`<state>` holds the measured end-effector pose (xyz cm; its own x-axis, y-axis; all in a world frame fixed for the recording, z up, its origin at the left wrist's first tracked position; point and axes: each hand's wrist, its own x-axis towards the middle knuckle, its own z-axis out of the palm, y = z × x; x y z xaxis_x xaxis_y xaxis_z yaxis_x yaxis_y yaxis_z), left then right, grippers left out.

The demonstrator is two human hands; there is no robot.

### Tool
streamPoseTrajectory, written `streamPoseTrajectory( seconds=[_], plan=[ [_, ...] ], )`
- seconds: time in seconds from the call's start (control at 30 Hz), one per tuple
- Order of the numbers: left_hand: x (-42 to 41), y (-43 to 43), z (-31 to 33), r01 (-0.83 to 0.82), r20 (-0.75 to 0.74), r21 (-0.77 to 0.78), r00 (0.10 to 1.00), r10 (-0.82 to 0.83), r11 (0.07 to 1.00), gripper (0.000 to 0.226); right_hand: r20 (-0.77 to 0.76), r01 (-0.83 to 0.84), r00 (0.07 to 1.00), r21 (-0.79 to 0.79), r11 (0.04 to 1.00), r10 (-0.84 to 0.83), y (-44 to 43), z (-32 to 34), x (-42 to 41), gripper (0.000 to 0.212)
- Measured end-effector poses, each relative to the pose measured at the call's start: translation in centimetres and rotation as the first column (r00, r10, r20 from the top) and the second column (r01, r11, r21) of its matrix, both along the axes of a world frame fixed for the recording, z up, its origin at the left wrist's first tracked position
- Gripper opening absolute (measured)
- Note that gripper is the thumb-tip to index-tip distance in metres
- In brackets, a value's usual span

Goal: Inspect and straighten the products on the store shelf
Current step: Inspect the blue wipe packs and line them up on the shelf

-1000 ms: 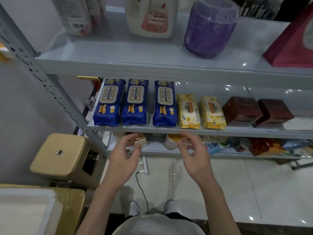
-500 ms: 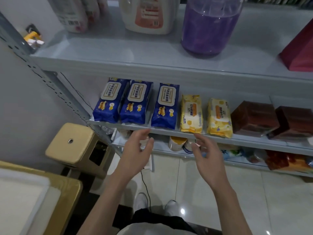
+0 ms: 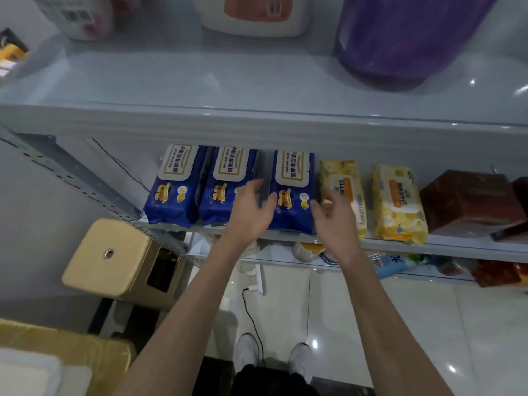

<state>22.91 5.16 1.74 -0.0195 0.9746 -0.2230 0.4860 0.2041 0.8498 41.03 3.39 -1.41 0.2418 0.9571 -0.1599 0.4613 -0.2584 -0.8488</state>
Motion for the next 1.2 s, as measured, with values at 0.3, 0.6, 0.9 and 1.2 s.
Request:
streamPoseTrajectory(
  seconds=[0.3, 0.6, 0.9, 1.2],
  plan=[
    [2.6, 6.0, -3.7, 0.015, 0.111, -0.159, 0.994, 0.003, 0.987, 0.053, -0.054, -0.007, 0.999, -0.060, 0.998, 0.004, 6.8, -2.5, -1.4, 0.038],
    [3.6, 6.6, -5.2, -0.054, 0.241, -0.265, 0.963, 0.120, 0.963, 0.042, -0.331, 0.035, 0.939, -0.170, 0.985, -0.091, 6.9, -2.4, -2.3, 0.037],
    [3.6, 2.9, -4.0, -0.131, 0.319, -0.326, 0.917, 0.240, 0.936, 0.038, -0.581, -0.008, 0.805, -0.214, 0.977, -0.121, 2.9, -0.8, -1.2, 0.030],
    [4.3, -3.5, -1.0, -0.227, 0.348, -0.221, 0.890, 0.294, 0.949, 0.037, -0.701, -0.008, 0.685, -0.280, 0.960, -0.199, -1.6, 2.5, 0.2, 0.039]
  ],
)
